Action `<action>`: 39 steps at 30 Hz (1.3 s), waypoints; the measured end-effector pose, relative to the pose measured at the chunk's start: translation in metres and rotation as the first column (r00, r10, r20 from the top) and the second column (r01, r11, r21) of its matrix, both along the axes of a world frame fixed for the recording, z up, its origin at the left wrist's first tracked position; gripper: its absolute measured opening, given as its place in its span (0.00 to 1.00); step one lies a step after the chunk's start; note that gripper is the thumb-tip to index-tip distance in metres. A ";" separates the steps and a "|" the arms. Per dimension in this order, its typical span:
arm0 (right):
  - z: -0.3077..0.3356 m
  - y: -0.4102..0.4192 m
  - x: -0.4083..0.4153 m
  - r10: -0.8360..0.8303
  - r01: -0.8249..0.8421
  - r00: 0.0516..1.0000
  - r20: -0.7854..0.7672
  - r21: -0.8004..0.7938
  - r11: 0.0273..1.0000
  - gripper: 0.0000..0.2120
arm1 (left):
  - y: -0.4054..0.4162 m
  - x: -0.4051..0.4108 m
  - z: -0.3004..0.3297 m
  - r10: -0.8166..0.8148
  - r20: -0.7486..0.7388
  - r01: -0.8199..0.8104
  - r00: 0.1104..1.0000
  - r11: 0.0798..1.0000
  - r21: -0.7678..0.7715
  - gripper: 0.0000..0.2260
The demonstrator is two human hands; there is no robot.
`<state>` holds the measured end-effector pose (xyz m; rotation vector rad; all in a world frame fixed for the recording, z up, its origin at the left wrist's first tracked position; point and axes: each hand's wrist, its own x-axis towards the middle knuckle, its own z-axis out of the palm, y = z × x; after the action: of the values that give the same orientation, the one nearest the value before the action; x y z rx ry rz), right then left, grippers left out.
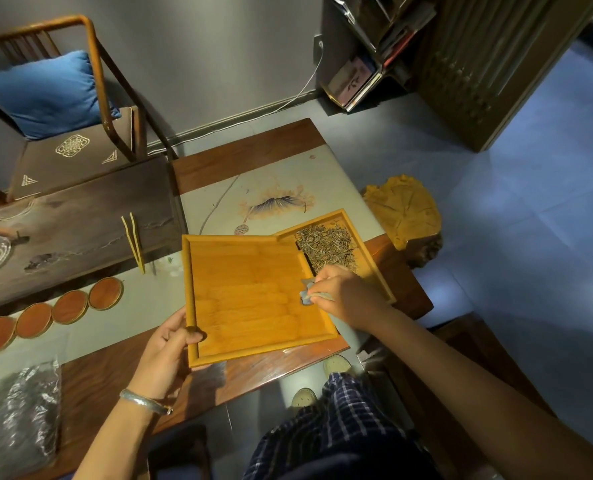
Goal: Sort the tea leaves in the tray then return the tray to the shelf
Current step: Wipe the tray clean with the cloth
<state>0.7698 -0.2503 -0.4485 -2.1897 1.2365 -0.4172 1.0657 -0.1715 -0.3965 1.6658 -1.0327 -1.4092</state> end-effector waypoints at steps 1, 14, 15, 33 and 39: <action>0.000 -0.003 0.001 0.002 -0.003 1.000 -0.012 -0.056 0.998 0.05 | 0.001 0.000 0.000 -0.019 0.000 0.019 1.000 1.000 0.008 0.20; 0.022 -0.046 -0.005 0.051 -0.044 0.991 -0.123 0.059 0.997 0.14 | 0.006 0.004 -0.006 -0.056 -0.087 0.056 0.995 0.998 -0.009 0.22; 0.027 -0.037 -0.009 0.087 -0.079 0.991 -0.098 0.082 0.993 0.15 | 0.006 0.006 -0.006 -0.053 -0.083 0.051 0.995 0.999 -0.016 0.22; 0.009 -0.011 -0.005 0.234 -0.295 0.915 -0.328 -0.151 0.944 0.09 | 0.001 0.006 0.002 -0.106 0.033 0.107 0.994 0.994 -0.024 0.22; 0.005 -0.041 0.007 0.104 -0.120 0.911 -0.400 -0.017 0.993 0.14 | 0.012 0.012 -0.003 -0.110 -0.008 0.110 0.994 0.994 0.006 0.20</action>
<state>0.7768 -0.2917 -0.4432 -2.4471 1.3048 0.0605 1.0774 -0.1591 -0.3996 1.6289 -1.1322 -1.4899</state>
